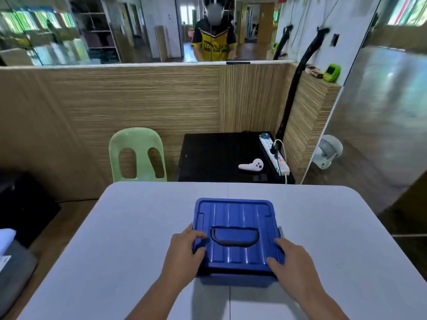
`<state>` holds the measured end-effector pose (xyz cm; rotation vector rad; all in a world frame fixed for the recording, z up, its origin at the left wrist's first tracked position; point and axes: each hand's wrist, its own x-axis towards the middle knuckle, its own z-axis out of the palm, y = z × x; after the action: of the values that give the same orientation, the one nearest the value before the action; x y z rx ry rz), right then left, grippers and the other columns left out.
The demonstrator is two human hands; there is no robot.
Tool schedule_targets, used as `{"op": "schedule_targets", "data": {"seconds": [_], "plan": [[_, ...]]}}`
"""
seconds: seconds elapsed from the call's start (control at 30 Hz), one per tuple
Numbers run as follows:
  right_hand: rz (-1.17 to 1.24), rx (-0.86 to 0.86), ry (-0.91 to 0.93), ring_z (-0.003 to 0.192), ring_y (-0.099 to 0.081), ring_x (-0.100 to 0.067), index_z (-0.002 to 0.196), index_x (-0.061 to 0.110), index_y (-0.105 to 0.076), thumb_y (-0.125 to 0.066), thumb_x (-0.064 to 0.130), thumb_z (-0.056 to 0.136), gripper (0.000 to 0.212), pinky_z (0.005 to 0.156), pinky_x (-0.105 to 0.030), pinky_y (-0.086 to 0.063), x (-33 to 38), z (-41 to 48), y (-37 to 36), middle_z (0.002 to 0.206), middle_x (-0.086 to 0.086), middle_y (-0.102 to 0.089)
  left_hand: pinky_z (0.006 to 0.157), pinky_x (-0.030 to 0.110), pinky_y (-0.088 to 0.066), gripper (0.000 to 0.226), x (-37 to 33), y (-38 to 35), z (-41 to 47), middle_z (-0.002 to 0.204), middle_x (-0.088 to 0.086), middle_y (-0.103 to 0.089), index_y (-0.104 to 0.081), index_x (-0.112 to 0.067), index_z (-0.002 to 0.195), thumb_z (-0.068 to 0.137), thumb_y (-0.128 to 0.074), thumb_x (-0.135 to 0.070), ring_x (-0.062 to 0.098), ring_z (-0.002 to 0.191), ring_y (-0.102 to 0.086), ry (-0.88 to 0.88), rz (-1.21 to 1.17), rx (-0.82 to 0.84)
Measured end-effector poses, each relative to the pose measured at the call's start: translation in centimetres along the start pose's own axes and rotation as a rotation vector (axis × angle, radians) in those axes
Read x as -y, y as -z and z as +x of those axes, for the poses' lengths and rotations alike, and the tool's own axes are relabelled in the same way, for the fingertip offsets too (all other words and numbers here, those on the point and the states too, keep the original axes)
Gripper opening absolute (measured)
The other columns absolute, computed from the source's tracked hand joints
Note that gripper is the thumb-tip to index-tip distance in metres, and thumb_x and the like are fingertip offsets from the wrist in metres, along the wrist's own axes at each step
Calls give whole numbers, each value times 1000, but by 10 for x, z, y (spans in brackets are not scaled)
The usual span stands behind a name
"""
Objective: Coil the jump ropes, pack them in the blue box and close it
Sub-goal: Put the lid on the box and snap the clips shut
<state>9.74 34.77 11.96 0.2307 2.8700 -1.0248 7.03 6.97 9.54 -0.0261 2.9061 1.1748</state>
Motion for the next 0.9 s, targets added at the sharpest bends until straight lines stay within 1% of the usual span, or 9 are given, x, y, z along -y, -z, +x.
{"op": "schedule_targets", "data": {"seconds": [0.07, 0.13, 0.2, 0.27, 0.37, 0.53, 0.67, 0.73, 0.9], "plan": [[-14, 6, 21, 92, -53, -9, 138, 12, -60, -68, 18, 94, 45, 73, -4, -39, -2, 1, -2, 114, 1, -65, 91, 33, -55, 32, 2, -1, 0, 120, -24, -62, -68, -39, 110, 91, -65, -14, 19, 104, -62, -2, 8, 4], [-39, 11, 23, 96, -53, -10, 138, 12, -59, -68, 19, 94, 45, 75, -7, -40, -3, 0, -3, 119, -1, -66, 96, 33, -53, 32, 3, -3, 0, 117, -27, -57, -68, -36, 114, 93, -65, -13, 15, 108, -58, -6, 28, 14], [-56, 20, 8, 108, -58, -15, 141, 12, -57, -68, 22, 94, 49, 86, -15, -43, -8, 2, -7, 128, -2, -65, 103, 28, -47, 33, 3, -6, -1, 120, -25, -56, -68, -33, 121, 95, -63, -13, 12, 118, -47, -2, 54, 28], [-64, 16, 10, 104, -58, -17, 137, 13, -61, -69, 21, 93, 45, 85, -20, -44, -11, 4, -10, 119, -1, -66, 105, 24, -42, 36, 5, -8, 0, 127, -23, -55, -67, -31, 126, 96, -62, -13, 10, 122, -39, 8, 69, 30], [-120, 6, 36, 100, -51, -17, 123, 16, -68, -65, 23, 94, 30, 80, -21, -44, -13, 5, -13, 106, 8, -60, 103, 23, -41, 37, 5, -9, -1, 134, -23, -54, -66, -29, 130, 97, -60, -14, 10, 118, -37, 2, 90, 34], [-277, 36, 67, 106, -37, -13, 116, 23, -68, -55, 32, 97, 25, 84, -26, -51, -17, 9, -17, 126, 17, -50, 99, 20, -41, 38, 6, -8, -3, 140, -25, -50, -62, -32, 135, 99, -57, -20, 12, 109, -36, -39, 167, 50], [-321, 54, 71, 123, -37, -13, 132, 24, -64, -53, 37, 97, 39, 90, -23, -49, -25, 10, -17, 153, 16, -41, 96, 15, -35, 40, 7, -7, -9, 141, -23, -49, -61, -31, 139, 100, -58, -21, 9, 110, -35, -46, 159, 55], [-340, 70, 74, 129, -34, -12, 136, 25, -61, -52, 40, 97, 43, 92, -23, -49, -28, 9, -18, 157, 15, -38, 99, 16, -36, 42, 8, -7, -13, 144, -22, -47, -58, -30, 142, 101, -57, -23, 8, 112, -34, -40, 157, 63], [-358, 75, 86, 127, -35, -10, 137, 28, -59, -50, 44, 98, 44, 89, -23, -50, -33, 4, -21, 157, 17, -37, 108, 19, -34, 44, 10, -8, -17, 153, -19, -42, -54, -28, 147, 102, -56, -24, 3, 115, -29, -17, 153, 62]]}}
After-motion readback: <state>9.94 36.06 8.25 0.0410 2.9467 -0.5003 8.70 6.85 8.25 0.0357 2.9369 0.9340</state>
